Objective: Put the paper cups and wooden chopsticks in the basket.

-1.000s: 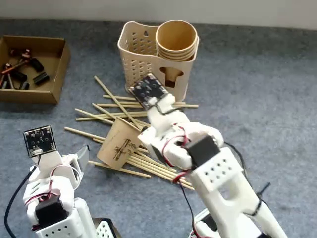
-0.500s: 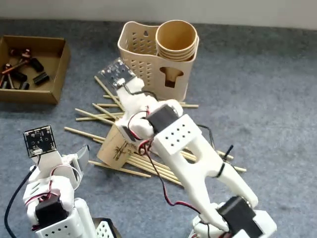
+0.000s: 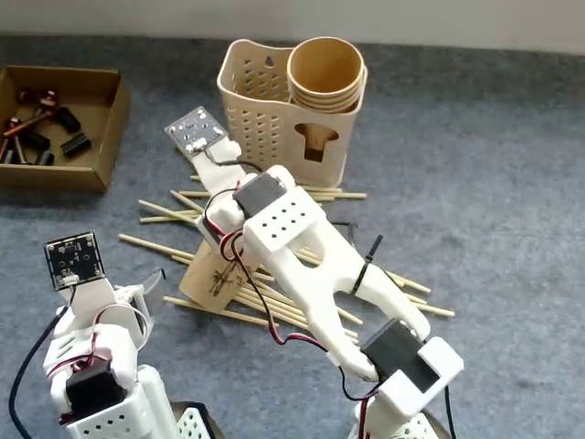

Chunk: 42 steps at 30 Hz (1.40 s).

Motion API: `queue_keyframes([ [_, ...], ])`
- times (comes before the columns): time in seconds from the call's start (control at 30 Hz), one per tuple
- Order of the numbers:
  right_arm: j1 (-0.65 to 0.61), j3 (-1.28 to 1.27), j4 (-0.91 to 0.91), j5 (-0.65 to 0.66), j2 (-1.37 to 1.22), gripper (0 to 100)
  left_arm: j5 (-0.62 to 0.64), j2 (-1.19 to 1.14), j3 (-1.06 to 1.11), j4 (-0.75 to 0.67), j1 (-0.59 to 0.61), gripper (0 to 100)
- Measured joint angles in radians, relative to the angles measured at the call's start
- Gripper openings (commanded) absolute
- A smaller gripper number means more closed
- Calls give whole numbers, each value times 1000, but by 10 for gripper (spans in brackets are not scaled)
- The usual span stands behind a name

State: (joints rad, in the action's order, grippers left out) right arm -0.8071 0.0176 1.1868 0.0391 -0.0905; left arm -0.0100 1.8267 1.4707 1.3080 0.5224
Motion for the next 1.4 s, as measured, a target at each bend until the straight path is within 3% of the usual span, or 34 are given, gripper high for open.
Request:
queue_keyframes([
  [0.13,-25,3,0,-3,-28,163,0,0,0,0,0,333],
  [0.33,-46,3,0,-3,-48,2,0,0,0,0,8,333],
  [1.0,-46,298,341,-2,-49,5,0,0,0,0,6,333],
  [1.27,-43,476,503,112,-49,5,0,0,0,0,6,333],
  [1.4,28,546,528,163,-49,5,0,0,0,0,6,333],
])
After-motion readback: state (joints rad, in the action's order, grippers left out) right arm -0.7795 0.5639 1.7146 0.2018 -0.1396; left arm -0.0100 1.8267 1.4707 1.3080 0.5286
